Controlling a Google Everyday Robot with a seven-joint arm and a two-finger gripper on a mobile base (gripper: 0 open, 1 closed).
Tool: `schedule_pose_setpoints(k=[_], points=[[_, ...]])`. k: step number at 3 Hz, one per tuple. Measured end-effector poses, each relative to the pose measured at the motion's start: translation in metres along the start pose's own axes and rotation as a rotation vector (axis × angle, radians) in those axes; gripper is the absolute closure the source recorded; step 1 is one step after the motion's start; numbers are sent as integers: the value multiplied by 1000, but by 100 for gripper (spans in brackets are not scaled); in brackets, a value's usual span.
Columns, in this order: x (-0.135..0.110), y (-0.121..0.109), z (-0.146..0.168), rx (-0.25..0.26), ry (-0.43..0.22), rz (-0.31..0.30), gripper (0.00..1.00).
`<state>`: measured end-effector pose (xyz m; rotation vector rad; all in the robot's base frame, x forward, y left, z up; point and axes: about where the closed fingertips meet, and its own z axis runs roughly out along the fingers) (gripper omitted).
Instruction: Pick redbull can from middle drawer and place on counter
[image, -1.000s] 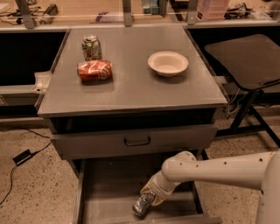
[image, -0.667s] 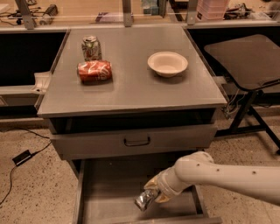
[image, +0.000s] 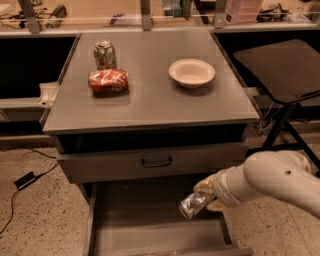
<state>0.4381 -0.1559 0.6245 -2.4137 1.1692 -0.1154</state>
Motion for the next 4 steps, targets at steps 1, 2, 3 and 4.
schedule_pose_setpoints(k=[1, 2, 3, 4], points=[[42, -41, -66, -36, 96, 53, 100], [55, -69, -96, -47, 112, 62, 100], [56, -69, -97, -47, 113, 63, 100], [56, -76, -98, -68, 138, 63, 100]])
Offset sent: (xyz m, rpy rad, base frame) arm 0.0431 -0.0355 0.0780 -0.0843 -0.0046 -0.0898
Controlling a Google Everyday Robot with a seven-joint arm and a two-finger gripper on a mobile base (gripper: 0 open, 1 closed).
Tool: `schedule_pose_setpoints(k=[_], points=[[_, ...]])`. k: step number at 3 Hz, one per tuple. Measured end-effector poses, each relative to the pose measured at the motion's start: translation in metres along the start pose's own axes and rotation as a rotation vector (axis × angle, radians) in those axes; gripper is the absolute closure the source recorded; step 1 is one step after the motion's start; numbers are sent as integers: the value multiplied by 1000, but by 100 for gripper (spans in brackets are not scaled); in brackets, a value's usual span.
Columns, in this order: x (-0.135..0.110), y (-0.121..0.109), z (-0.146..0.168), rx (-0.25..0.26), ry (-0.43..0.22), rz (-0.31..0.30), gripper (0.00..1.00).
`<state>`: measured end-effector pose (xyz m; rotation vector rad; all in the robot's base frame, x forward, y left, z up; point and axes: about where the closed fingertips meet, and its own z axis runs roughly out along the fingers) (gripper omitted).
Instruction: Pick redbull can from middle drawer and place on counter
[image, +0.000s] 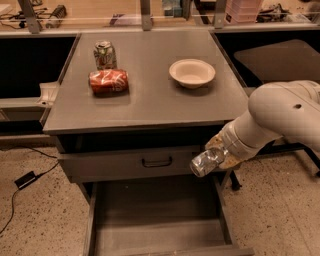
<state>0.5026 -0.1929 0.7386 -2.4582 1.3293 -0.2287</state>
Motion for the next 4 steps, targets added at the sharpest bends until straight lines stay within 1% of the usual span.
schedule_pose_setpoints(k=[1, 2, 3, 4], points=[[5, -7, -28, -66, 94, 39, 100], [6, 3, -61, -113, 151, 199, 100], [9, 2, -84, -96, 113, 398, 100], [16, -27, -94, -4, 52, 492, 100]])
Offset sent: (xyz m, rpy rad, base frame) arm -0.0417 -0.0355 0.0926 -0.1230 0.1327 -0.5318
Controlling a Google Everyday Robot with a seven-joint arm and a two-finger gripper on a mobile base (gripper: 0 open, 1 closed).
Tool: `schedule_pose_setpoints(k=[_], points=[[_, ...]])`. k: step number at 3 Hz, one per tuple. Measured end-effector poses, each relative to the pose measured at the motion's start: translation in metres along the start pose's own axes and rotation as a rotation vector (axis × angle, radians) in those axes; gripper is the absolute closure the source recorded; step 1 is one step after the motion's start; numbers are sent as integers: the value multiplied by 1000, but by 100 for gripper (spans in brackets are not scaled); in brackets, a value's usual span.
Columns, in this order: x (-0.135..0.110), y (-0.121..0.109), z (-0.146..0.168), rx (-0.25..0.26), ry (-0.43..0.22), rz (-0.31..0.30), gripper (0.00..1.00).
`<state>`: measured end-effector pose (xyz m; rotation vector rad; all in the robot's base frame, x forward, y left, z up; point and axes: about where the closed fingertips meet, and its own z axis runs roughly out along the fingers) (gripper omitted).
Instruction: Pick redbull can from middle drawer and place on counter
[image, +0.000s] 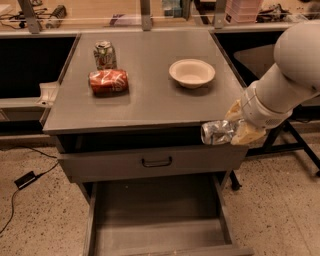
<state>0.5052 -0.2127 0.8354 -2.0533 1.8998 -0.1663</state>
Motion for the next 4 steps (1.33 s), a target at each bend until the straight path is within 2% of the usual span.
schedule_pose_setpoints(k=[1, 2, 3, 4], points=[[-20, -56, -27, 143, -60, 21, 100], [-30, -95, -30, 186, -90, 28, 100], [-32, -126, -13, 173, -144, 60, 100], [-32, -146, 15, 112, -144, 76, 77]])
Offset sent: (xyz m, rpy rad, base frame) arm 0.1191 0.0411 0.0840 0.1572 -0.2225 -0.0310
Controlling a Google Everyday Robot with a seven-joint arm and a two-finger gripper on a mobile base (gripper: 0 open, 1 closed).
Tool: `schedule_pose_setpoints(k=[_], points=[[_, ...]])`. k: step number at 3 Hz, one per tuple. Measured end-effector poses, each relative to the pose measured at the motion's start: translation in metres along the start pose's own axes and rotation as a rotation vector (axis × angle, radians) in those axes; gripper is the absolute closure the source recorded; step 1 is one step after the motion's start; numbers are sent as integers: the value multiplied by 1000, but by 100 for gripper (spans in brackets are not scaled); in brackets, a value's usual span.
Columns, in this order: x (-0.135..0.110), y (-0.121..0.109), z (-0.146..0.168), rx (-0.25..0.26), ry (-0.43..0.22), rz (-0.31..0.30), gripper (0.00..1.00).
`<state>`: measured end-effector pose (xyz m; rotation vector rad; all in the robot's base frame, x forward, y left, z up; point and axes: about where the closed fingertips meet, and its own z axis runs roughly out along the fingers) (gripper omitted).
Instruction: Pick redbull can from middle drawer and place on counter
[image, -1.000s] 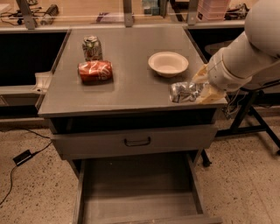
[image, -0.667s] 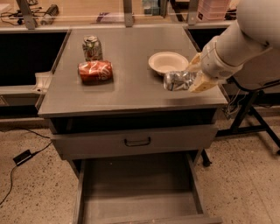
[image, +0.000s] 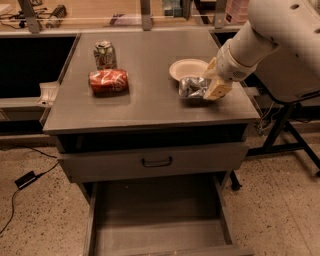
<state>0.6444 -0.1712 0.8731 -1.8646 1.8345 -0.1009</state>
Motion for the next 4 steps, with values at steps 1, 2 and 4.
schedule_pose_setpoints(k=[1, 2, 4], points=[[1, -3, 15, -37, 22, -4, 53], [-3, 1, 19, -47, 48, -44, 23], [-3, 1, 19, -47, 48, -44, 0]])
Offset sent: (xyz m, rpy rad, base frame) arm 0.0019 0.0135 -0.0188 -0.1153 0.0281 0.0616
